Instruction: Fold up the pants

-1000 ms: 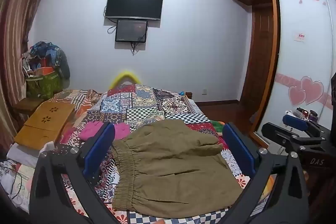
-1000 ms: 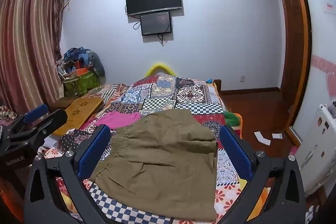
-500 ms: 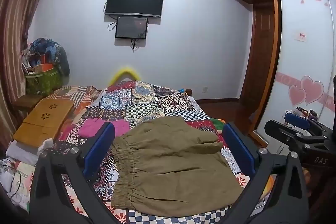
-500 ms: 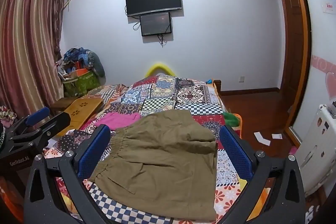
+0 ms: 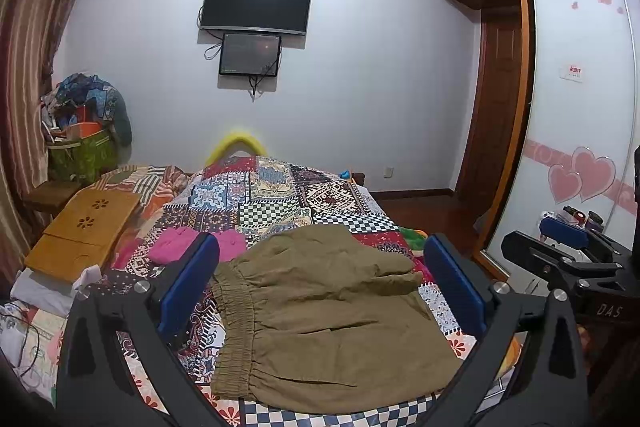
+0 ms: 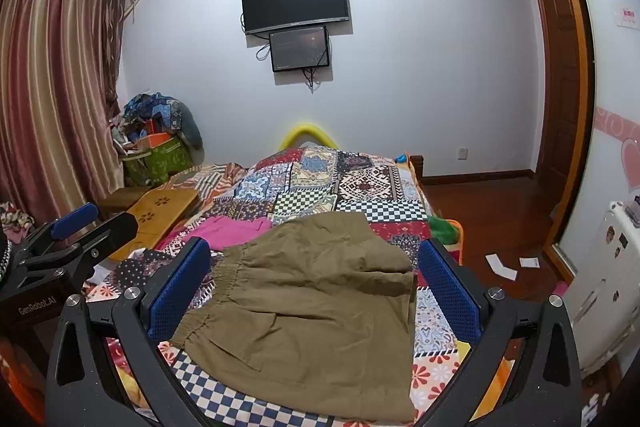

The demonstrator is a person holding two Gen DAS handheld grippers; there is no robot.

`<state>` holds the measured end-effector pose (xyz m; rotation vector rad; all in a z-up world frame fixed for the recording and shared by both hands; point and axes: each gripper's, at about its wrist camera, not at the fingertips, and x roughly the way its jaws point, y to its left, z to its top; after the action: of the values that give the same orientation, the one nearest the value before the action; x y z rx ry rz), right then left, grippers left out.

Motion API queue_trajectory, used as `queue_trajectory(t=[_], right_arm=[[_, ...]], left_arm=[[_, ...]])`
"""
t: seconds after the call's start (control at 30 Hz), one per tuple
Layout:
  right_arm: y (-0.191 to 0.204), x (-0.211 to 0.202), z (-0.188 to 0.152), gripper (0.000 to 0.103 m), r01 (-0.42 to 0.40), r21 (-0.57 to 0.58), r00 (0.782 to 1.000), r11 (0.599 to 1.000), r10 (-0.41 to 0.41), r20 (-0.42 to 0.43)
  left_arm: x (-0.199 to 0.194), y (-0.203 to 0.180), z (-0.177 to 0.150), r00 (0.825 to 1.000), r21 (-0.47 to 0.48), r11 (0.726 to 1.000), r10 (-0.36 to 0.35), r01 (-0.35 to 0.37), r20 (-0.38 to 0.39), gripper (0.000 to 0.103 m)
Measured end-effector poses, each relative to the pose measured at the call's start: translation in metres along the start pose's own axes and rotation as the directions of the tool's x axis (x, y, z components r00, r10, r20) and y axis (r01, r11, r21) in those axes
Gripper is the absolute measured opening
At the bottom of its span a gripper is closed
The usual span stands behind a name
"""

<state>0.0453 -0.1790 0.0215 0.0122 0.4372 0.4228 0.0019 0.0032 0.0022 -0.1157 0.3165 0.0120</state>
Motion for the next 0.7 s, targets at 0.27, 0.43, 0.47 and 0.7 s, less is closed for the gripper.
queue_trajectory(t=[0.27, 0.43, 0.47, 0.7], right_arm=[[0.0004, 0.0003, -0.0001, 0.103, -0.002, -0.001, 1.000, 1.000, 0.002, 0.000], [0.0014, 0.0009, -0.0009, 0.103, -0.003, -0.005, 1.000, 1.000, 0.003, -0.002], [0.0020, 0.0012, -0.0013, 0.103, -0.003, -0.006, 1.000, 1.000, 0.003, -0.002], [0.0032, 0.0027, -0.0006, 0.103, 0.001, -0.009, 1.000, 1.000, -0.001, -0.005]], left_arm=[[-0.0019, -0.0021, 0.0014, 1.000, 0.009, 1.000, -0.001, 0.001, 0.008, 0.103], [-0.0016, -0.0014, 0.0012, 1.000, 0.010, 1.000, -0.002, 0.002, 0.009, 0.103], [-0.0020, -0.0016, 0.0007, 1.000, 0.010, 1.000, -0.002, 0.002, 0.010, 0.103], [-0.0011, -0.0025, 0.0007, 1.000, 0.013, 1.000, -0.001, 0.001, 0.010, 0.103]])
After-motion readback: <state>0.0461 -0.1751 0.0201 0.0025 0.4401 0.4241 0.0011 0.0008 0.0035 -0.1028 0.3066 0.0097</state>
